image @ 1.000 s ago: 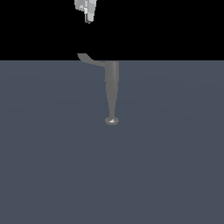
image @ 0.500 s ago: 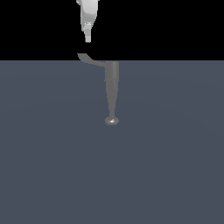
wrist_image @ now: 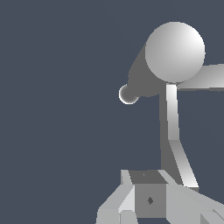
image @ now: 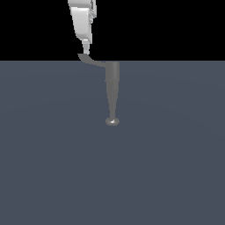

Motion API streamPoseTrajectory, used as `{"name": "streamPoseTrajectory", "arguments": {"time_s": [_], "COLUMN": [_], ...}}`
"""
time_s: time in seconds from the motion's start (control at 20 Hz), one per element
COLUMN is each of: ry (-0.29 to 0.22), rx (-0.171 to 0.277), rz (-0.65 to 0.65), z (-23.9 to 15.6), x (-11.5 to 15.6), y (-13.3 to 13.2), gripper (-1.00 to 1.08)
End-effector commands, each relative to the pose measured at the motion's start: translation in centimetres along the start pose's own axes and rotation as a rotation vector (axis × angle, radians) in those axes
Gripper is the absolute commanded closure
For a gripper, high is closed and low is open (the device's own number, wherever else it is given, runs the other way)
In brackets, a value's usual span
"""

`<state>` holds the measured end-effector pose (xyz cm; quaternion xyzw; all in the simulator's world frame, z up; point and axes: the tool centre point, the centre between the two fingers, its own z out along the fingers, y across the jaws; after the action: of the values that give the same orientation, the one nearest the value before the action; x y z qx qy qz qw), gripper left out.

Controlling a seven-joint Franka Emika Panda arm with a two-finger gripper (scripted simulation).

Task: Turn on the faucet by rotating a designated handle.

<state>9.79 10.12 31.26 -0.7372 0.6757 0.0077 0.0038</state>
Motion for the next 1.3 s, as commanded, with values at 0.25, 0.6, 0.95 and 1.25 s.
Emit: {"name": "streamPoseTrajectory", "arguments": {"time_s": [0.25,0.6,0.95,1.25], "ry": [0.016,0.016,0.016,0.016], "rx": [0.005,0.005,0.005,0.005], "rz": [0.054,0.055,0.055,0.055], "z": [1.2,1.3,1.3,1.3], "x": [-0.4,-0.5,-0.5,-0.5], "y": [-1.0,-0.8,0.8,2.3], "gripper": [1.08,1.08,1.08,1.08]}}
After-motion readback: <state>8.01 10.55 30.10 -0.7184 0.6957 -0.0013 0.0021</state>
